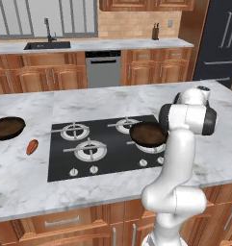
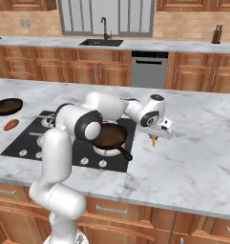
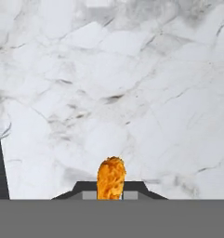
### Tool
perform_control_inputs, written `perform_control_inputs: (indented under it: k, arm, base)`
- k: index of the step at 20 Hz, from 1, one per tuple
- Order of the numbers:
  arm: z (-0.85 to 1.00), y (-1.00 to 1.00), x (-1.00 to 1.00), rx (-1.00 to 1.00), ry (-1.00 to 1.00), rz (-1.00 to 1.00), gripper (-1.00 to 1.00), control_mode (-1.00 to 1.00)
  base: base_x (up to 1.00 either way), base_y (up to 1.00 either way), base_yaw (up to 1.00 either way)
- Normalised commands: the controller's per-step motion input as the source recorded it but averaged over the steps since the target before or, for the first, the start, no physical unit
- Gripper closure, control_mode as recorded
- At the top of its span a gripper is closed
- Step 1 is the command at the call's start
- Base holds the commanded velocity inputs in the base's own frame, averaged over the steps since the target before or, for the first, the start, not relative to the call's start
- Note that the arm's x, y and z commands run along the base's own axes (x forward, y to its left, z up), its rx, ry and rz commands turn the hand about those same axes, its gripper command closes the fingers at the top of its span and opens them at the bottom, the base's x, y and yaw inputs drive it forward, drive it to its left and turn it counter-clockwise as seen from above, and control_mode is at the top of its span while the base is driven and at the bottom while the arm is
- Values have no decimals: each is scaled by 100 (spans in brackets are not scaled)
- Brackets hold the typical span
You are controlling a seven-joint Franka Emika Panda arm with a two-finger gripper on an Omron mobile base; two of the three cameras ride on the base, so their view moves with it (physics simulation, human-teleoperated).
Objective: Place both pans onto different burners. Then place the sweet potato and the shrimp on different pans.
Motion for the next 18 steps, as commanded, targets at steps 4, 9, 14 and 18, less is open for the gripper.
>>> perform_control_inputs:
  k: [4,9,14,18]
  arm:
    - [64,40,-42,-6,-4,0,100,-100]
    - [68,48,-60,-5,-3,0,100,-100]
    - [57,63,-52,-4,0,0,100,-100]
    - [41,71,-51,0,0,0,100,-100]
  base:
    - [0,0,0]
    - [0,0,0]
    - [0,0,0]
    - [0,0,0]
